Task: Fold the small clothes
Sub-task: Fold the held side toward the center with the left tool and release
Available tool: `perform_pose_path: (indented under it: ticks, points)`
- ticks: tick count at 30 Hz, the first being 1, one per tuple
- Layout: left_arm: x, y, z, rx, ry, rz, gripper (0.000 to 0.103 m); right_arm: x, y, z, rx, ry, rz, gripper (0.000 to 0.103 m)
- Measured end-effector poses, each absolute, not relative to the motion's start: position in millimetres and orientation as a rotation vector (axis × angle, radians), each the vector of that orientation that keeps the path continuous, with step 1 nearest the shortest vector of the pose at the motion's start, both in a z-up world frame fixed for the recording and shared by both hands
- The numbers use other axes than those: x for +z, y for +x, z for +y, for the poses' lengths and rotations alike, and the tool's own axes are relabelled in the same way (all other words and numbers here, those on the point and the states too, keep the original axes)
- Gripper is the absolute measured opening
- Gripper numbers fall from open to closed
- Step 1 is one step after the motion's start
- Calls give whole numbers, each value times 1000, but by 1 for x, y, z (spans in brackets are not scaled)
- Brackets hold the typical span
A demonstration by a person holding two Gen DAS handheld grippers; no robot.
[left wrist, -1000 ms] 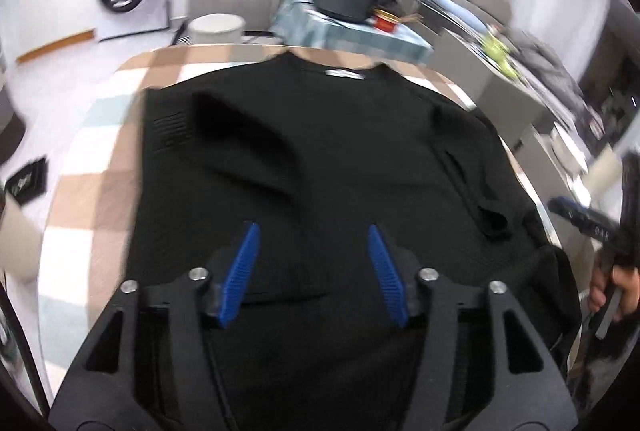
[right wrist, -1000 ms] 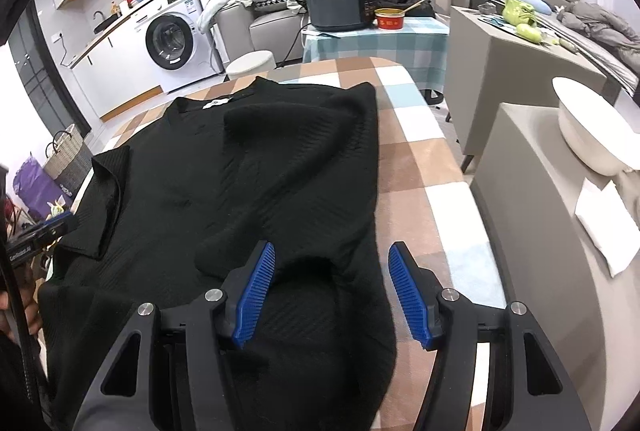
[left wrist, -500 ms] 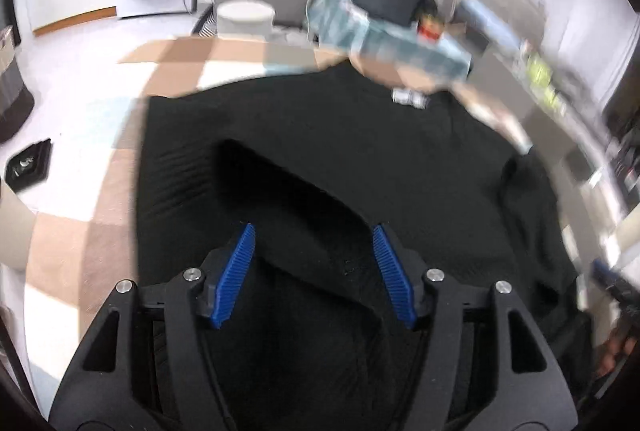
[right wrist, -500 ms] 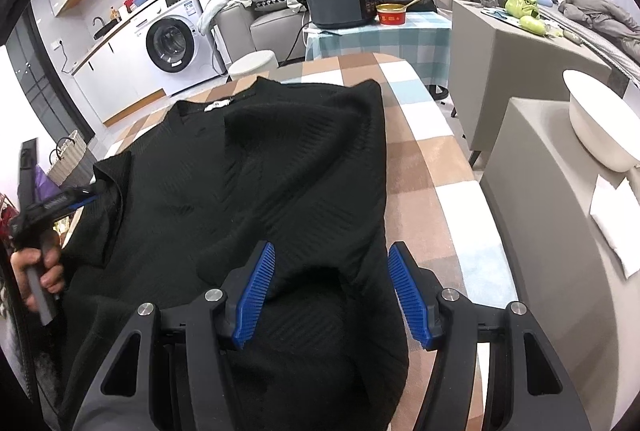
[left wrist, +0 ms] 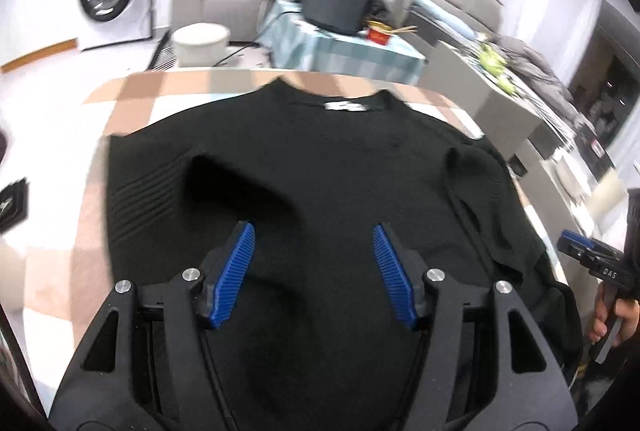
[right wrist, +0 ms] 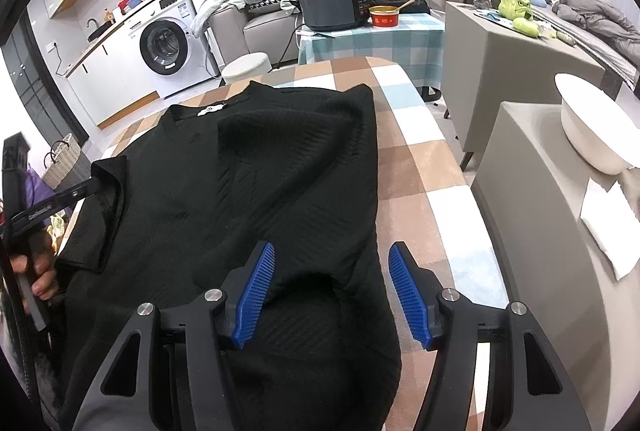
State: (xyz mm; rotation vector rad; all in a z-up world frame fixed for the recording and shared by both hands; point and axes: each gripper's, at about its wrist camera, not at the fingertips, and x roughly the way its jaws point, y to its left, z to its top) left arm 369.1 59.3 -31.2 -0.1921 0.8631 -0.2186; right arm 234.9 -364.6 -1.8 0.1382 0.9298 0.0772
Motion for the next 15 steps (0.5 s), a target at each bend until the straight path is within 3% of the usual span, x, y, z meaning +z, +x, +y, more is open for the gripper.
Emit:
perform_pose_path:
  ticks: [7, 15]
  points:
    - [-55, 361, 102, -101, -276, 953, 60, -7, 236, -363, 85, 141, 946, 61]
    - [-64, 383, 80, -155, -268, 980, 60, -11, 238, -363, 94, 148, 959, 61]
